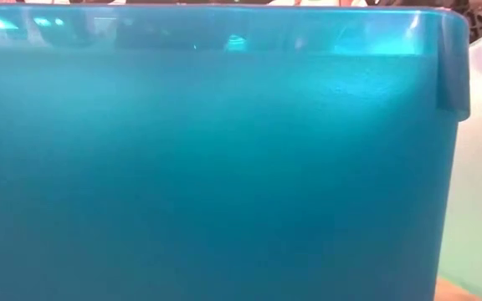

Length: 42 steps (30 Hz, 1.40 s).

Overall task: Pick and place medicine bottles into bin by pill shape (circle, oval)
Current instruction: Put the small yellow pill bottle into the light blue bin

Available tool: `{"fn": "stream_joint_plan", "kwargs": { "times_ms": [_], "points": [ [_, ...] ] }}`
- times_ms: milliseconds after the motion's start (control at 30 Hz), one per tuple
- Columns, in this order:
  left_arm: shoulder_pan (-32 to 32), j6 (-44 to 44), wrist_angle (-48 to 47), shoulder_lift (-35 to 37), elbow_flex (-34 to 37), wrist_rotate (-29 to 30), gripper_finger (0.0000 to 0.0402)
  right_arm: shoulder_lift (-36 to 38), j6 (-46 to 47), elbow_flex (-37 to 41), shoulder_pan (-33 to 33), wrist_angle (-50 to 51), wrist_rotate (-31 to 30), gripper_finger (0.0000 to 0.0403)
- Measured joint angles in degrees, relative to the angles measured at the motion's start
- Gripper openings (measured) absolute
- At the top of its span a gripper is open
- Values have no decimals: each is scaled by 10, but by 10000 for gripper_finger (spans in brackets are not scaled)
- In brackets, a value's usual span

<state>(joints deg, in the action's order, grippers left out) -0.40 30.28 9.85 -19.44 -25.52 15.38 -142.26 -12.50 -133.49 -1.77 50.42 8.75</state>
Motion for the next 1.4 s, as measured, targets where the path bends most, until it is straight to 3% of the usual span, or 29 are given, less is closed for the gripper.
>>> {"fn": "stream_joint_plan", "kwargs": {
  "times_ms": [833,1400],
  "points": [
    [0,-7,-2,0,0,3,247,-24,0,-1,5,-4,-12,299],
    [0,-7,-2,0,0,4,247,-24,0,-1,8,-3,-13,165]
  ]
}}
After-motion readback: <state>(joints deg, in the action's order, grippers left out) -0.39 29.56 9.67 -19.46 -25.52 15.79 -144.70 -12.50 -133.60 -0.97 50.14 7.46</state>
